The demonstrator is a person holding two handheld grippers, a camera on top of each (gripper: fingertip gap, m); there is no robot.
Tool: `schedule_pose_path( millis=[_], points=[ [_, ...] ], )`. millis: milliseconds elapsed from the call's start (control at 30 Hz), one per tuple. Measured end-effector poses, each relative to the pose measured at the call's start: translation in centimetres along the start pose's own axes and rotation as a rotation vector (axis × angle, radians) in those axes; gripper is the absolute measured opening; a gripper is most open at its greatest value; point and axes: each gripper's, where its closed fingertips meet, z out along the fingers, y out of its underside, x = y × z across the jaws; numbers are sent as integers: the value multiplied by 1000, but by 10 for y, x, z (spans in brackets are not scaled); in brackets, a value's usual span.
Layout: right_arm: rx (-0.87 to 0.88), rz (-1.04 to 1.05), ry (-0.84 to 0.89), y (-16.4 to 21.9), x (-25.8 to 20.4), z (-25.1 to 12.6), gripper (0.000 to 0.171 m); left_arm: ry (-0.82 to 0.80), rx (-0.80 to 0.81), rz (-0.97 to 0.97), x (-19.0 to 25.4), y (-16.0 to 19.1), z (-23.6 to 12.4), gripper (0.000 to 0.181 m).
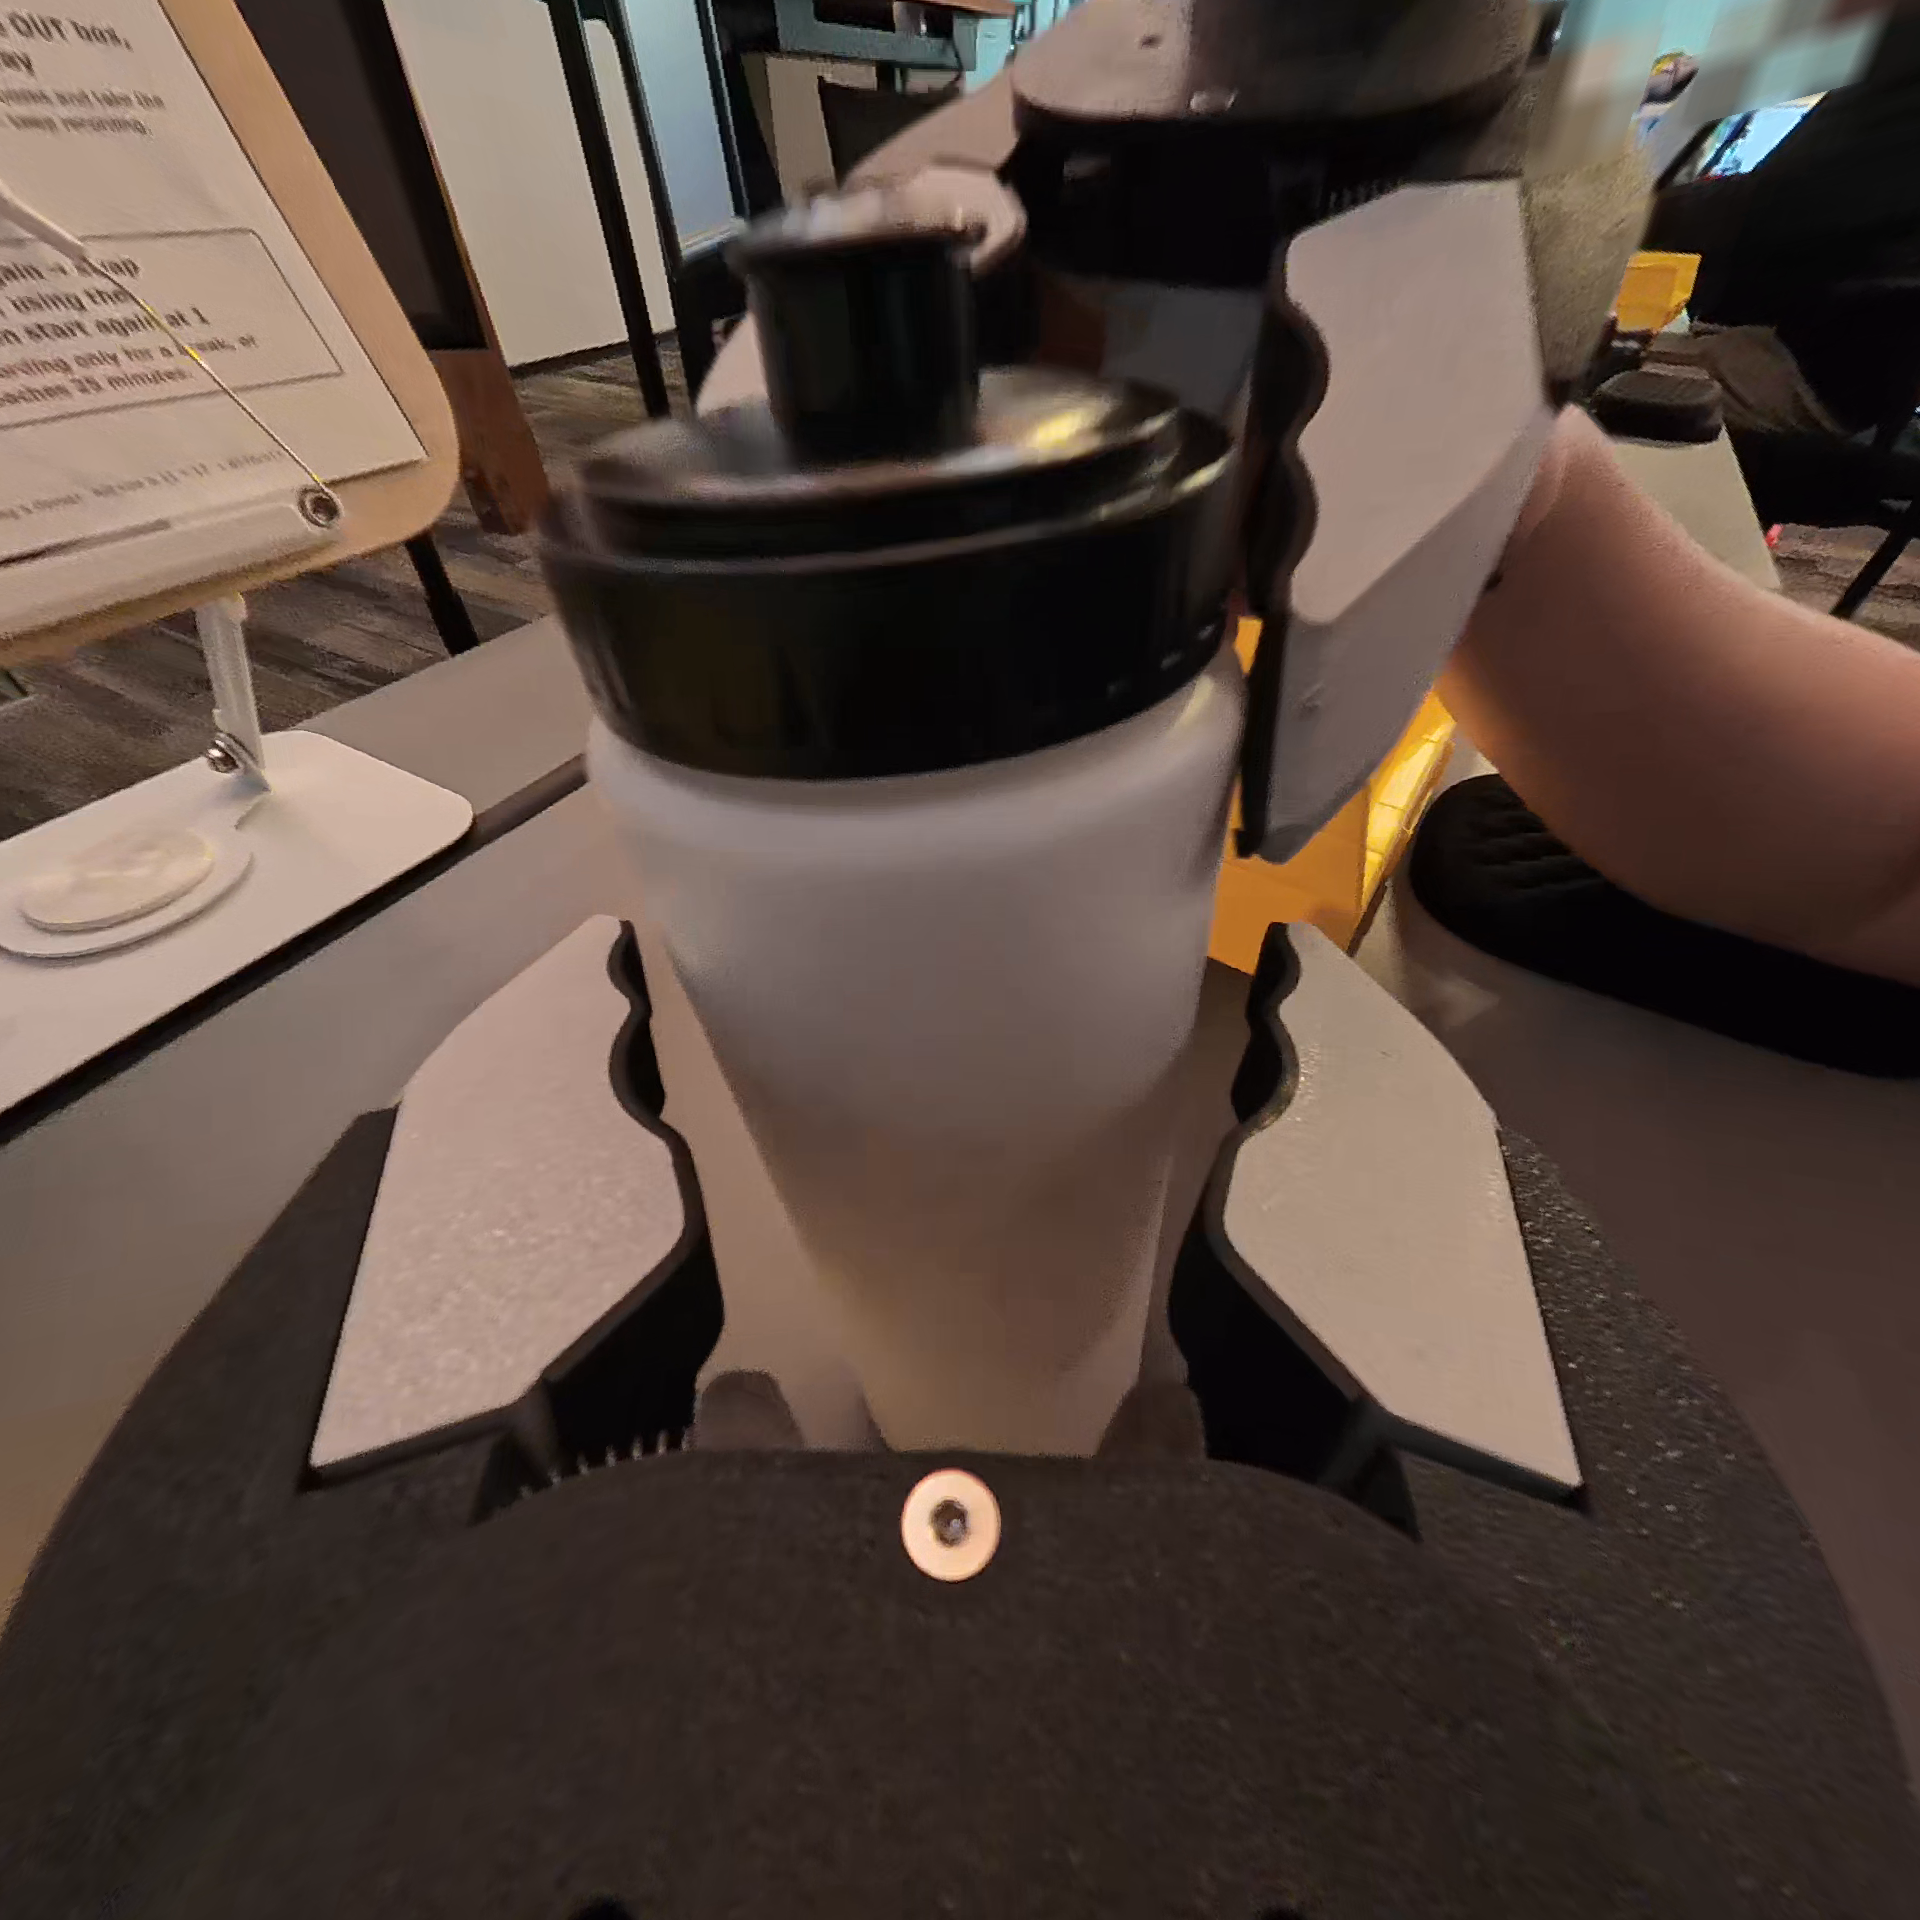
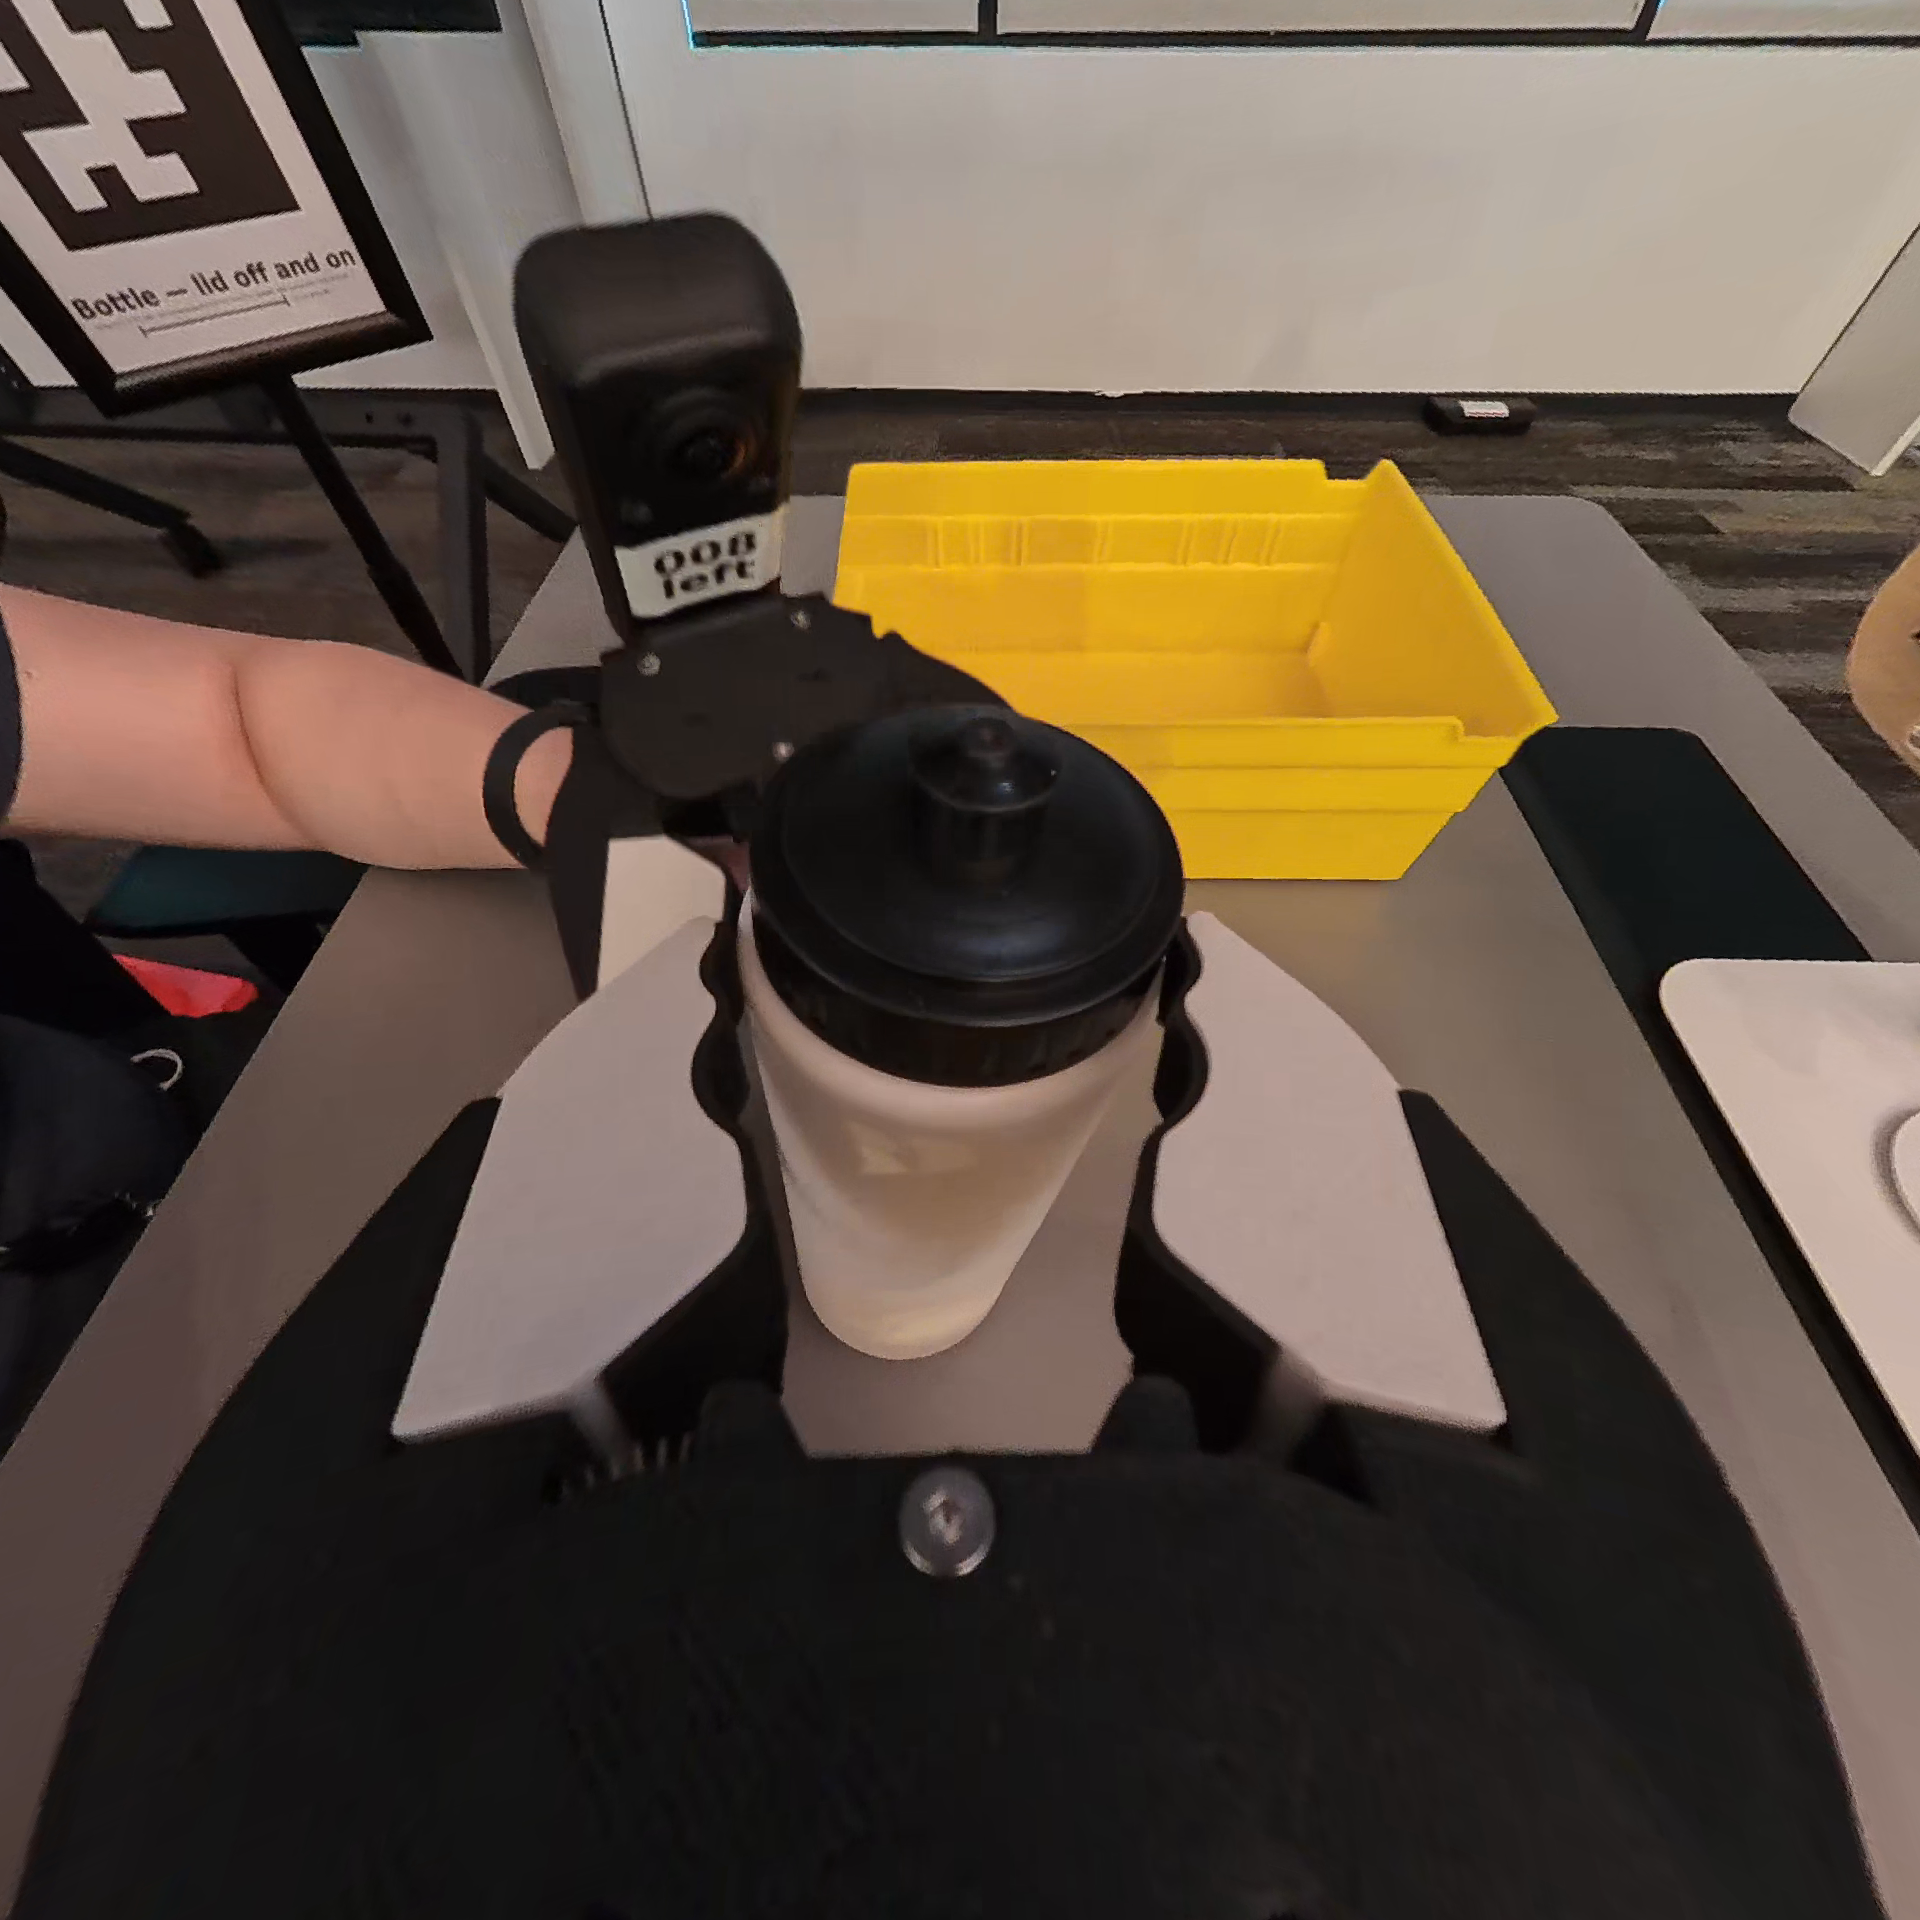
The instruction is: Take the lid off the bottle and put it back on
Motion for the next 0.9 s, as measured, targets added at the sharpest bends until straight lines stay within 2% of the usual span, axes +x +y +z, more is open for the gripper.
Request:
schedule_pose_path(
  millis=[100,200,300,433,533,900],
  points=[
    [-10,4,5,0,-1,1,78,-12,34,-28,1,5,10,102],
    [38,109,11,-12,-2,-2,83,-28,56,-27,0,4,12,101],
    [74,187,52,-23,-2,-7,78,-86,52,18,-2,6,13,100],
    [-50,132,159,-13,-2,-4,77,-139,46,42,-1,6,16,100],
    [-81,114,217,-11,-1,-2,77,-158,54,40,-1,6,16,100],
    [-98,79,177,-8,-2,-6,77,-139,52,33,1,5,19,98]
  ],
)
